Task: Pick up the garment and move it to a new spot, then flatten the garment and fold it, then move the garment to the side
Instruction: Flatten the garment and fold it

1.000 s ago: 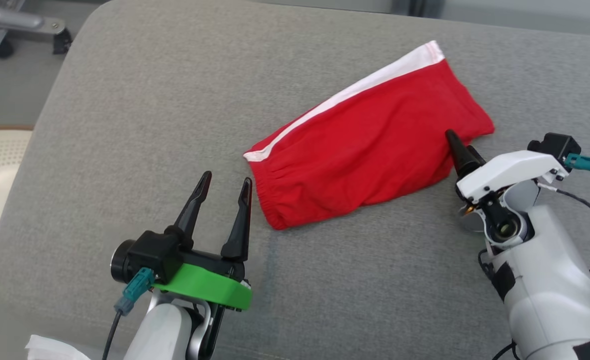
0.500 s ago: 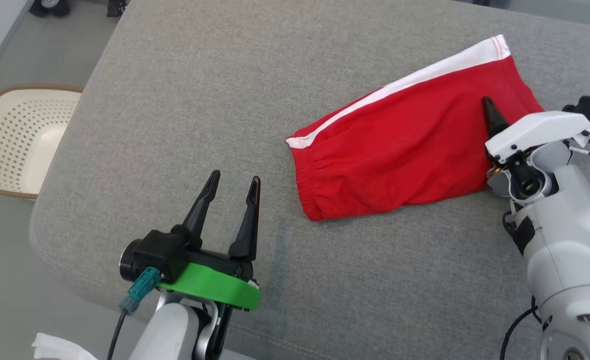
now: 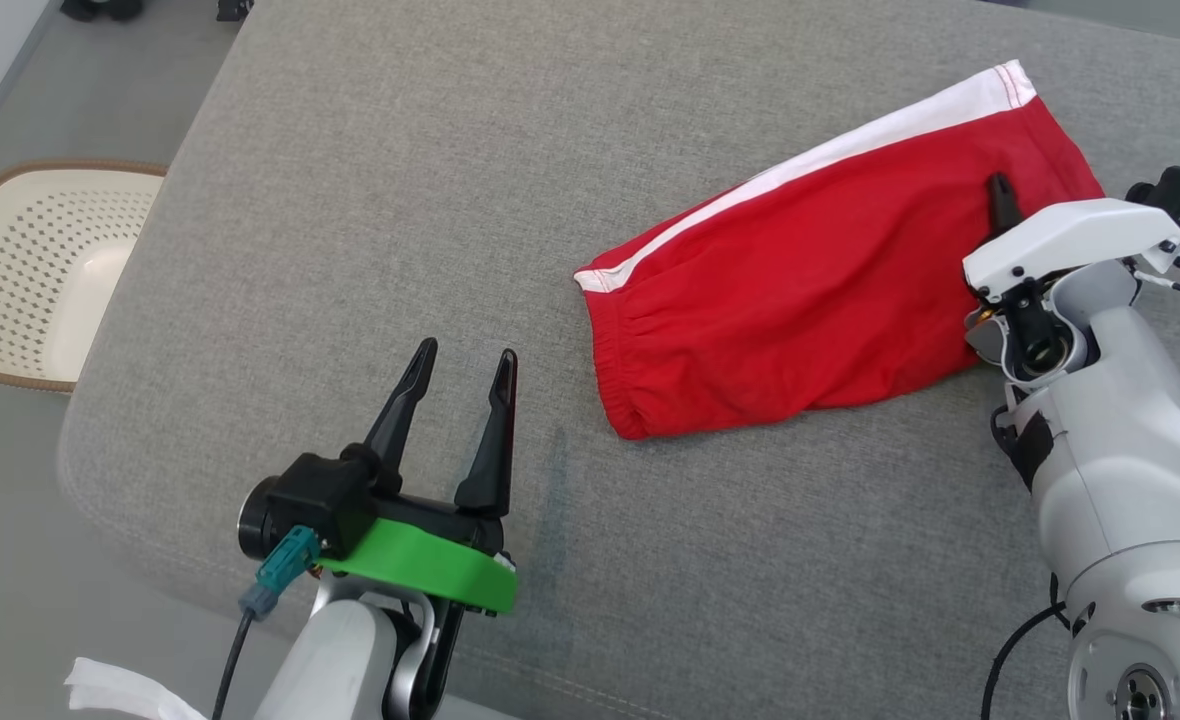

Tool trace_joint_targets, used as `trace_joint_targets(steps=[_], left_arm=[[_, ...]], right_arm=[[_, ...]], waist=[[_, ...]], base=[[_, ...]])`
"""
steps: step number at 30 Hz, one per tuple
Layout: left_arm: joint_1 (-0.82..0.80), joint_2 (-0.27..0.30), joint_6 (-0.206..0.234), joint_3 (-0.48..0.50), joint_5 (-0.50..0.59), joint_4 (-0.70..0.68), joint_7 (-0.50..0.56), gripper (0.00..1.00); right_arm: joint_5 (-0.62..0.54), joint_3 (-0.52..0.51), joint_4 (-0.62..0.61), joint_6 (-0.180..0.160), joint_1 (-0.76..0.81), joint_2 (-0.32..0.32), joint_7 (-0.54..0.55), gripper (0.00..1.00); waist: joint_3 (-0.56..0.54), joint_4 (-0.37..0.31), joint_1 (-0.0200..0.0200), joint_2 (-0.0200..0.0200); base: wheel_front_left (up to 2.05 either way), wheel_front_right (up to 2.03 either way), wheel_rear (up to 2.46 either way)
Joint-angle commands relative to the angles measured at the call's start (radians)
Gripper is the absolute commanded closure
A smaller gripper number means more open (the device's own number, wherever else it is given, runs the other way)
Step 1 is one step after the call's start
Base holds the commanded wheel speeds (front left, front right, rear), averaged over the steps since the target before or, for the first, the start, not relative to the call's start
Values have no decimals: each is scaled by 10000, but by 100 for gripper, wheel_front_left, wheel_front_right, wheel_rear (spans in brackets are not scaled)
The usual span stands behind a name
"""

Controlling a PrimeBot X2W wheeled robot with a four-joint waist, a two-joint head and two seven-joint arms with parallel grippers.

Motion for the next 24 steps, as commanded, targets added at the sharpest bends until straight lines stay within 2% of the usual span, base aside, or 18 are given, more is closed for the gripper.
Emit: trace_joint_targets(steps=[1, 11, 24], left_arm=[[-161, 16, -23, 46, 24, 32, 1, 0], [249, 18, -94, 435, 274, 123, 1, 0], [737, 21, -302, 1059, 593, 167, 1, 0]], right_arm=[[14, -88, 147, -18, 286, 23, -108, 100], [2, -295, -282, -18, 1317, -127, -1162, 100], [-472, -716, -1465, -15, 3343, 34, -2121, 100]], waist=[[-107, -114, 0, 0], [-871, -863, 0, 0], [-1713, -2459, 0, 0]], base=[[0, 0, 0], [0, 0, 0], [0, 0, 0]])
